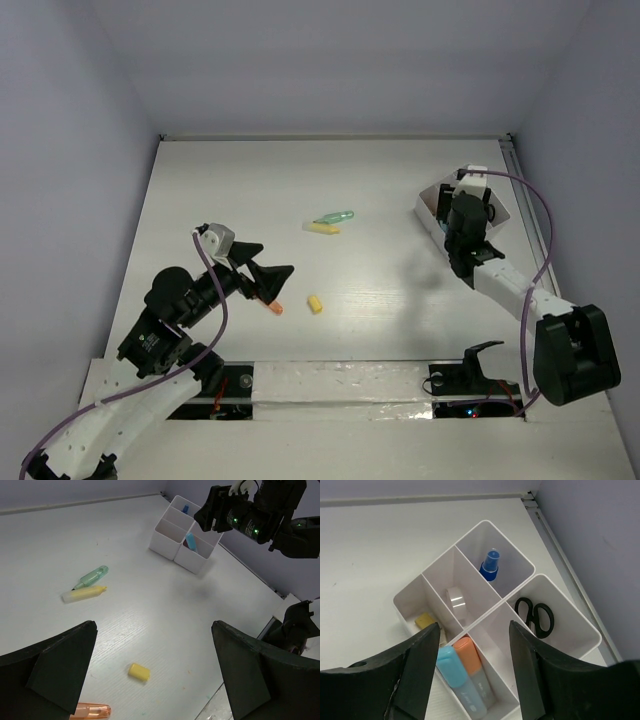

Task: Sort the stationery into containers
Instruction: Place the pen in the storage box.

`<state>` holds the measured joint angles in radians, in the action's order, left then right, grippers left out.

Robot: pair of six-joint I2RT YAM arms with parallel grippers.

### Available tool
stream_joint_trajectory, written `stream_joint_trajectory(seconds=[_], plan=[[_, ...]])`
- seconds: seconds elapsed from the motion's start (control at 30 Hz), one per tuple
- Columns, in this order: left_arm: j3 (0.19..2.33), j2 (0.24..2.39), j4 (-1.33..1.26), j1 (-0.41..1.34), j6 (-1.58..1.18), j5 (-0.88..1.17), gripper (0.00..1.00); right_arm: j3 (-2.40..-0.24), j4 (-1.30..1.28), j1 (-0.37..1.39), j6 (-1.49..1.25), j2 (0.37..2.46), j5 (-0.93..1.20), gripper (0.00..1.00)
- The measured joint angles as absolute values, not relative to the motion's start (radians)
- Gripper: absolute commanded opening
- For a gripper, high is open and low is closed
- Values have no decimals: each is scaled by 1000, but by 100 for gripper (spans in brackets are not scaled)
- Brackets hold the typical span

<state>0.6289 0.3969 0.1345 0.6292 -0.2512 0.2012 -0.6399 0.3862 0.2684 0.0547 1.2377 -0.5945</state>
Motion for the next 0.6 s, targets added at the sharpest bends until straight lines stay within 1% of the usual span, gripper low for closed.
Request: stream_joint_trajectory(seconds=[0.1,0.2,0.23,0.27,0.3,0.37,0.4,0.5,0.6], plan=[[629,397,135,629,-251,199,99,-640,359,268,44,1209,-585,64],[629,396,135,629,-251,193,99,-644,308,268,10,1165,-538,52],[629,396,135,629,-251,190,99,-651,284,268,-6,1151,-510,40],[629,396,135,629,-251,187,99,-663,259,268,-21,1144,-481,35],[629,396,135,629,-251,183,99,-679,237,269,-42,1142,-448,32],[629,396,135,629,-251,175,99,-727,191,278,-80,1155,-356,34],[629,396,135,629,-251,171,99,-758,173,293,-99,1175,-309,37],[629,396,135,629,-251,153,99,-839,139,356,-130,1261,-184,41],[629,397,136,629,-251,136,99,-923,104,450,-141,1386,-76,52]])
